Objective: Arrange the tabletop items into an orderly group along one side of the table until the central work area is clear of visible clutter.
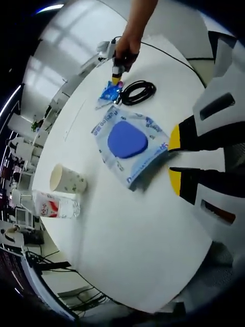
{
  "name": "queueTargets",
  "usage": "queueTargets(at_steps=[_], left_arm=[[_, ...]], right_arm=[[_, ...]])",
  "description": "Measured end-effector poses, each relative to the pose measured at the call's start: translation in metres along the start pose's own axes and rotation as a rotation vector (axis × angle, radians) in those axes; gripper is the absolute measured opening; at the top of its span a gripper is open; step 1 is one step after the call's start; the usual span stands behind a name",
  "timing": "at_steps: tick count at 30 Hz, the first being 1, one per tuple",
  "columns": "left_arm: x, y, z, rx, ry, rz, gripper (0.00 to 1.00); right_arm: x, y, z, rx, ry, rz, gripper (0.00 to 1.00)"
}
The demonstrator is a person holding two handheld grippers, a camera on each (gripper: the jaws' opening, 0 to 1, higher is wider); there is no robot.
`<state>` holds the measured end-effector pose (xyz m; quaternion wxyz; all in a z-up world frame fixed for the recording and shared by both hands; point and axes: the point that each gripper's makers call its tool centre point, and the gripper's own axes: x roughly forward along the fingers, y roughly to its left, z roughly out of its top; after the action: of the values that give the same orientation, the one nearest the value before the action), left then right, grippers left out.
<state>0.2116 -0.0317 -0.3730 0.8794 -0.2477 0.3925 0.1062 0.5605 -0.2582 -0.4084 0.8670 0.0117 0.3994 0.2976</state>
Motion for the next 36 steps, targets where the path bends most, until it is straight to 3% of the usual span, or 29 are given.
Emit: queueTargets(at_steps=[14, 27, 36], left_arm=[[0.002, -0.002, -0.002, -0.006, 0.013, -0.006, 0.09], [0.002, -0.008, -0.003, -0.017, 0.006, -0.025, 0.12], [0.004, -0.007, -0.002, -0.020, 0.009, -0.040, 0.13]], right_arm=[[0.002, 0.007, 0.001, -0.078, 0.018, 0.031, 0.13], [-0.006, 0.012, 0.008, -0.130, 0.012, 0.017, 0.18], [-0.019, 0.026, 0.010, -0.177, 0.008, 0.020, 0.20]])
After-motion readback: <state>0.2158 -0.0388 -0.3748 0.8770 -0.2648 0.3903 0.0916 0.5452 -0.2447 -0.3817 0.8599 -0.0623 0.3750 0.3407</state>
